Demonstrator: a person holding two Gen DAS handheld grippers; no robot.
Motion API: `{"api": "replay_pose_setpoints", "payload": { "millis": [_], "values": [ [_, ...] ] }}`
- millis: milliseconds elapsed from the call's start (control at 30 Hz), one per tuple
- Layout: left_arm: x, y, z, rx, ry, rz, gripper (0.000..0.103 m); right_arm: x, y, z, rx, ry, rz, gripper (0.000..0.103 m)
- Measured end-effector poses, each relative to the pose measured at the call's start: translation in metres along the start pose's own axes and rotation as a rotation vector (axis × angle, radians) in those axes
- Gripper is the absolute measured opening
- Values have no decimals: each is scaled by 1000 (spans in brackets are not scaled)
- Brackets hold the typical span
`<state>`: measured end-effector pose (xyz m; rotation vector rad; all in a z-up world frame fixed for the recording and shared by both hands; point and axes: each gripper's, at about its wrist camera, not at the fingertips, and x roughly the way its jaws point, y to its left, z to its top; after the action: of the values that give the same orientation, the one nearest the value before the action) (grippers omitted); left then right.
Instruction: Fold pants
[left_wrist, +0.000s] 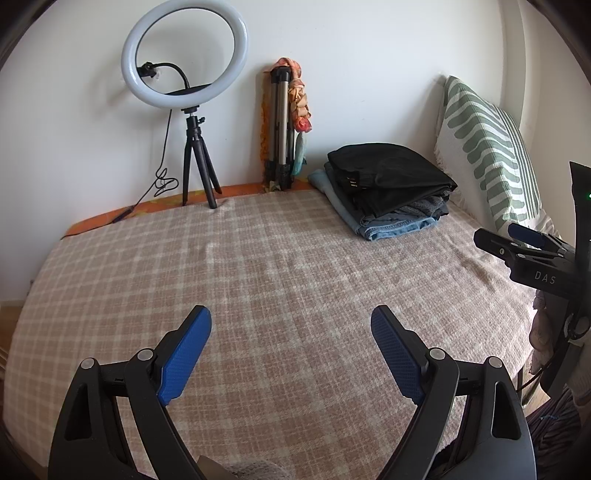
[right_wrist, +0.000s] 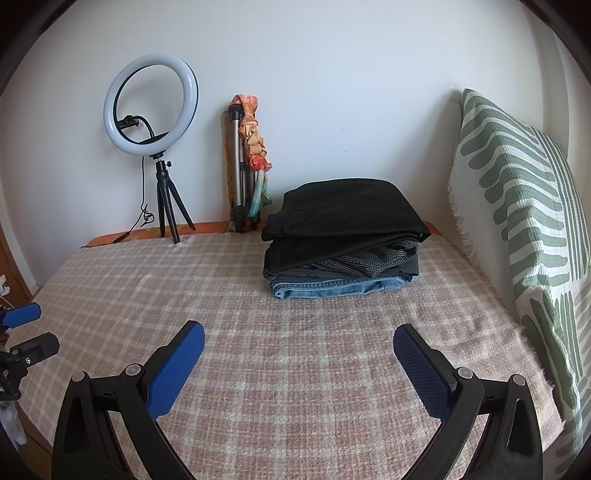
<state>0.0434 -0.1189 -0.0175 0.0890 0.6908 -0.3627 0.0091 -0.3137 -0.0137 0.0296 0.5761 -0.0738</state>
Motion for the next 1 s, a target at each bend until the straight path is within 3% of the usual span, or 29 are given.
{"api": "replay_pose_setpoints", "payload": {
  "millis": [1000],
  "values": [
    [-1,3,0,1,-5,0,88,3,2,-1,-3,1,3,103]
  ]
}}
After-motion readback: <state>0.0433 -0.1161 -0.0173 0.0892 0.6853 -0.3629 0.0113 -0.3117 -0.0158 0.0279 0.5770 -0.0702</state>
